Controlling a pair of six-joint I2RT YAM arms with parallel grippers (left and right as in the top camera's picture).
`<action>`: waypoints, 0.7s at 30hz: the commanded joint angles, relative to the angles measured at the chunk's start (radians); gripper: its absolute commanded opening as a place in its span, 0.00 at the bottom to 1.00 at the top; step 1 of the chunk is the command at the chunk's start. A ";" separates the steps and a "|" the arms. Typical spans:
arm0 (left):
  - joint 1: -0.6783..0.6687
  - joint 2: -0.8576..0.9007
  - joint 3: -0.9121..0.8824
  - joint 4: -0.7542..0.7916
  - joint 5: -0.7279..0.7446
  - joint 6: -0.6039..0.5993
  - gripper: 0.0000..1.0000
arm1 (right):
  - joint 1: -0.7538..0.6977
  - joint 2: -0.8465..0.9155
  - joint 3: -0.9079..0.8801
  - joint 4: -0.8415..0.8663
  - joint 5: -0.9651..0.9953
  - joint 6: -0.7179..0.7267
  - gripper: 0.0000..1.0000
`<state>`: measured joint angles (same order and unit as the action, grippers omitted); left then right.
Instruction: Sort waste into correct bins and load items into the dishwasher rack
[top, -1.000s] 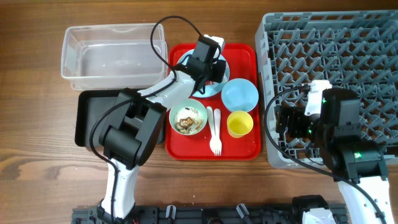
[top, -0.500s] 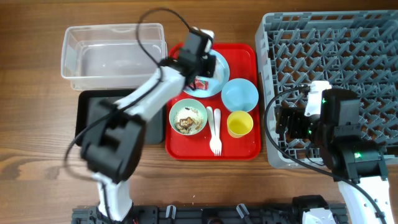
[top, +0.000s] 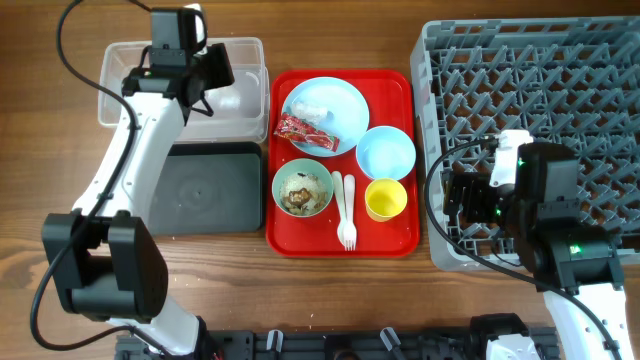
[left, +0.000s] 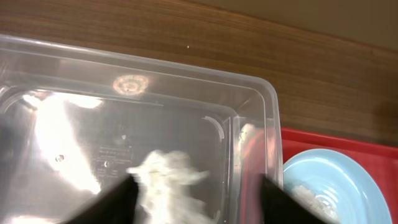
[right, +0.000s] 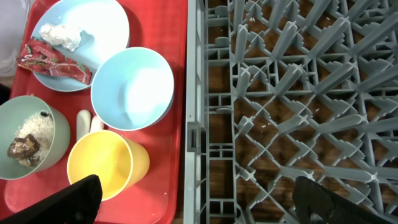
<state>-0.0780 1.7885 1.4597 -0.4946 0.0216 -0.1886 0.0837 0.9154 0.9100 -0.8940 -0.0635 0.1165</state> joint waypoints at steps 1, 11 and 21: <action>-0.029 0.003 0.000 0.000 0.124 -0.007 1.00 | 0.005 0.002 0.021 0.002 -0.011 0.014 1.00; -0.291 0.088 0.000 0.036 0.101 0.002 0.97 | 0.005 0.002 0.021 0.002 -0.011 0.015 1.00; -0.357 0.288 0.000 0.132 -0.031 0.001 0.95 | 0.005 0.002 0.021 -0.005 -0.011 0.015 1.00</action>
<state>-0.4351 2.0251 1.4597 -0.3950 0.0273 -0.1928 0.0837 0.9154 0.9100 -0.8948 -0.0635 0.1165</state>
